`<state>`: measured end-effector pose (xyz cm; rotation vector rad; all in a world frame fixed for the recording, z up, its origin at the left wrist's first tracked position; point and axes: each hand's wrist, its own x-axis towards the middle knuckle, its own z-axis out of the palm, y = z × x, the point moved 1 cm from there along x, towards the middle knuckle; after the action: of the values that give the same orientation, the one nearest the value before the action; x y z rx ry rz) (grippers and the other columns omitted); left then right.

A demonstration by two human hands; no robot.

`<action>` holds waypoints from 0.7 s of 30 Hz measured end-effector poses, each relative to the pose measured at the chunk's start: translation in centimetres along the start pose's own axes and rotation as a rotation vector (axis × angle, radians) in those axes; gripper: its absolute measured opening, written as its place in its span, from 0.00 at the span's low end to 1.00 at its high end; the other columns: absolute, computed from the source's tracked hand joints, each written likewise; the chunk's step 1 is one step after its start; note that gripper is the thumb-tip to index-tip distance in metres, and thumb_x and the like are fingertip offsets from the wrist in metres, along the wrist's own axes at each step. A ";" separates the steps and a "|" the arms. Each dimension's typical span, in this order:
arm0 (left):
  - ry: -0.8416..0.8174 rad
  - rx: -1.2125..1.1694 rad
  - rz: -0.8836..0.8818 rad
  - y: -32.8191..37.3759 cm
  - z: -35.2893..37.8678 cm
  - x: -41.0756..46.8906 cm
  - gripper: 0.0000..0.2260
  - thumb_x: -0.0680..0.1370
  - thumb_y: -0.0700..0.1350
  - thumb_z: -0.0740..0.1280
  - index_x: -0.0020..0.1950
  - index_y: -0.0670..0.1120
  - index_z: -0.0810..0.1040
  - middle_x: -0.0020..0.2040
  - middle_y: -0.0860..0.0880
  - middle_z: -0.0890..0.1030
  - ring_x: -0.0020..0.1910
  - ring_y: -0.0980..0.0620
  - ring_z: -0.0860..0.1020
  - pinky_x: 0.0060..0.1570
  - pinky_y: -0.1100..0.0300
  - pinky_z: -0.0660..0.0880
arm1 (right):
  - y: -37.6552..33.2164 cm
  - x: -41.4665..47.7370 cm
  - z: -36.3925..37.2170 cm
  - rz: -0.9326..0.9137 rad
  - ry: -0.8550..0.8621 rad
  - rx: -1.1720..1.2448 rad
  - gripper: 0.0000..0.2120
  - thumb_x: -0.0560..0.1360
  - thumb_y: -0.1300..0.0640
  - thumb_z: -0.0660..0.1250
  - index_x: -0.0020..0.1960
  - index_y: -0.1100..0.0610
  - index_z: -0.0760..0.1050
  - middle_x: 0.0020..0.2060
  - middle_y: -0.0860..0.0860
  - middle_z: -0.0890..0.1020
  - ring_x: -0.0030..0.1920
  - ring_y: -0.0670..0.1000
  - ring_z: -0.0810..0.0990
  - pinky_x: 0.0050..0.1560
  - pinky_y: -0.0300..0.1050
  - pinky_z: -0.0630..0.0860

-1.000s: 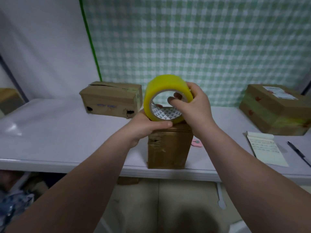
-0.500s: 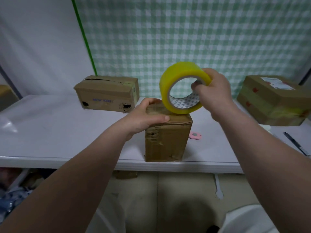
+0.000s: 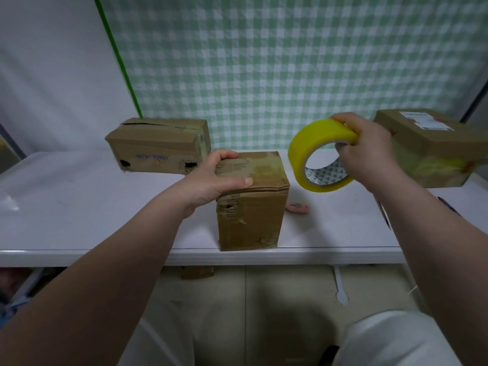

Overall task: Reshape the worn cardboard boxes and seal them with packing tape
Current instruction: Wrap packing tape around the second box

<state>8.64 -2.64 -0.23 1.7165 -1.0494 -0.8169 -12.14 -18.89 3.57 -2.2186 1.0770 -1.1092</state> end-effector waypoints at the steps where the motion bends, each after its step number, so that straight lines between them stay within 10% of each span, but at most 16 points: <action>1: 0.002 0.005 -0.002 0.0 0.0 0.0 0.26 0.70 0.51 0.74 0.64 0.59 0.68 0.56 0.55 0.72 0.54 0.55 0.74 0.50 0.62 0.72 | 0.3 -0.2 0.1 0.003 -0.006 -0.016 0.23 0.74 0.71 0.59 0.63 0.52 0.76 0.55 0.54 0.80 0.50 0.50 0.74 0.46 0.37 0.65; 15: 0.046 0.036 0.028 0.4 0.1 -0.8 0.26 0.68 0.53 0.74 0.65 0.58 0.70 0.57 0.57 0.72 0.54 0.56 0.74 0.48 0.65 0.72 | 2.5 -3.2 2.8 0.147 -0.033 0.093 0.17 0.74 0.68 0.60 0.58 0.52 0.76 0.43 0.50 0.78 0.46 0.52 0.75 0.43 0.40 0.66; 21: 0.377 0.611 0.249 0.4 -0.4 -2.1 0.27 0.75 0.60 0.64 0.70 0.49 0.71 0.70 0.50 0.69 0.71 0.48 0.65 0.70 0.49 0.62 | 2.4 -5.7 3.7 0.197 0.031 0.166 0.14 0.74 0.66 0.61 0.55 0.52 0.74 0.40 0.48 0.77 0.43 0.51 0.74 0.35 0.39 0.65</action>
<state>7.99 -0.67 0.45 2.0726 -1.2869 0.0097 -12.36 -15.72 -2.90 -1.9285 1.1447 -1.1077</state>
